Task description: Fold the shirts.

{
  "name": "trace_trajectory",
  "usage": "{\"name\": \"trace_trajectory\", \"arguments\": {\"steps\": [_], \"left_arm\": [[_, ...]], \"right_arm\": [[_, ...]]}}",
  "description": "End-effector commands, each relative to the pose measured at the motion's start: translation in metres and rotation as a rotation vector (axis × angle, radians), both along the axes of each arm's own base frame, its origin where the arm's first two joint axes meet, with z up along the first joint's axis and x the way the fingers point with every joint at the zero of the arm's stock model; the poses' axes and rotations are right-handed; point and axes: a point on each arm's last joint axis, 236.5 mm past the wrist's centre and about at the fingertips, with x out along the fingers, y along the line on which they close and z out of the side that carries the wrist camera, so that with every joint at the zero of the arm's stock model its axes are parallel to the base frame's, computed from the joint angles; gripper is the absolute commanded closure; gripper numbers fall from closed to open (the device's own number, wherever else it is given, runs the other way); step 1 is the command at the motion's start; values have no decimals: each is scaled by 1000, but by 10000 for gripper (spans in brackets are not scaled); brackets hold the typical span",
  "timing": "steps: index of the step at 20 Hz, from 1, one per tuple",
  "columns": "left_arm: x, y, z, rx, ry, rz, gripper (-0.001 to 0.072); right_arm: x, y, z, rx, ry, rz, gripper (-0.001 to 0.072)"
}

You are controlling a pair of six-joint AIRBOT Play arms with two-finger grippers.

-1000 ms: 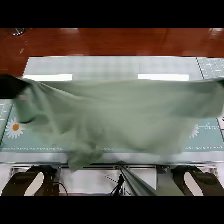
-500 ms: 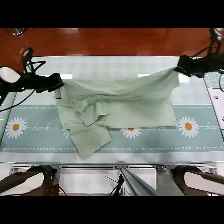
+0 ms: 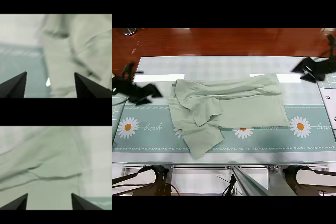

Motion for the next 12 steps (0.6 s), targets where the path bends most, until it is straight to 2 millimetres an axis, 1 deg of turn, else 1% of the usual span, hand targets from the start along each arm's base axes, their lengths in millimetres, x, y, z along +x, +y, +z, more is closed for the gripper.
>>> {"name": "trace_trajectory", "arguments": {"steps": [1, 2, 3, 4, 5, 7, 8, 10, 12], "left_arm": [[-67, -19, -19, -244, 132, 119, 1], [-73, -36, -23, -322, 91, 138, 2], [-77, -47, -27, -367, 67, 164, 2], [-83, -55, -33, -393, 66, 192, 2], [-87, -59, -40, -405, 73, 217, 2], [-88, -64, -52, -421, 68, 270, 2], [-82, -66, -53, -436, 30, 275, 2], [-73, -79, -47, -499, -36, 261, 3], [-75, -90, -51, -506, -36, 242, 3]], "right_arm": [[-63, -25, -29, -12, 106, -73, 90], [-75, -17, -41, 17, 94, -107, 90], [-87, -7, -51, 38, 78, -109, 91], [-98, 7, -59, 70, 58, -108, 91], [-106, 19, -65, 102, 43, -112, 91], [-118, 38, -71, 168, 29, -111, 91], [-122, 47, -71, 196, 22, -96, 90], [-133, 67, -70, 263, 20, -45, 90], [-136, 71, -76, 280, 27, -51, 90]]}}
